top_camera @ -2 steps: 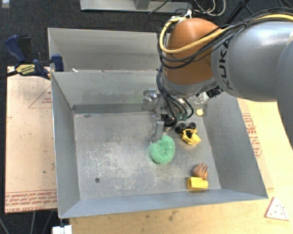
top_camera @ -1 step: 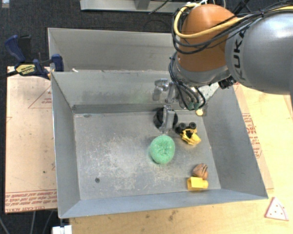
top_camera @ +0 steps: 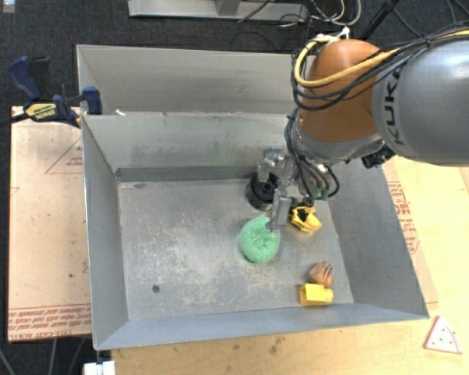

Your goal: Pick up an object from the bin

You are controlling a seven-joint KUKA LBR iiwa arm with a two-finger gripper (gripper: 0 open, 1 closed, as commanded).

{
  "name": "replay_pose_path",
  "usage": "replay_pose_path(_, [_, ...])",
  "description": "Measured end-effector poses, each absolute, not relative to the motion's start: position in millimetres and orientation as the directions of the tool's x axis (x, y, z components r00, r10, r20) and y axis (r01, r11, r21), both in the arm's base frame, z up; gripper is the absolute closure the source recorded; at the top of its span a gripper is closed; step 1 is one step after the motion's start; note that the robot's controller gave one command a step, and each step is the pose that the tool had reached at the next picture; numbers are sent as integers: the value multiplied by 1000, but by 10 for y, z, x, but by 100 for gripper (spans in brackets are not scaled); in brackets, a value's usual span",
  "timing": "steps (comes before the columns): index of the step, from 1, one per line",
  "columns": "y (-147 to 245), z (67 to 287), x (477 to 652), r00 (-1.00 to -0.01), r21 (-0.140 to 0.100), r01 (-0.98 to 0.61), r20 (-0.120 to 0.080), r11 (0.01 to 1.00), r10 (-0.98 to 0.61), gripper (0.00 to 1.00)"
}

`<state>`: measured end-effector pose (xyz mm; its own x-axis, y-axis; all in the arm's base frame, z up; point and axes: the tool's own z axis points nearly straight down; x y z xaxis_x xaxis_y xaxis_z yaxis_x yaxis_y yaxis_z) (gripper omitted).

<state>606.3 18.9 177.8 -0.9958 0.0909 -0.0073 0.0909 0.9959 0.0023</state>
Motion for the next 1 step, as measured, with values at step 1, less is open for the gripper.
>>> replay_pose_path(1, [272,1370,5702,-999,0,-40,-2,999,-40,0])
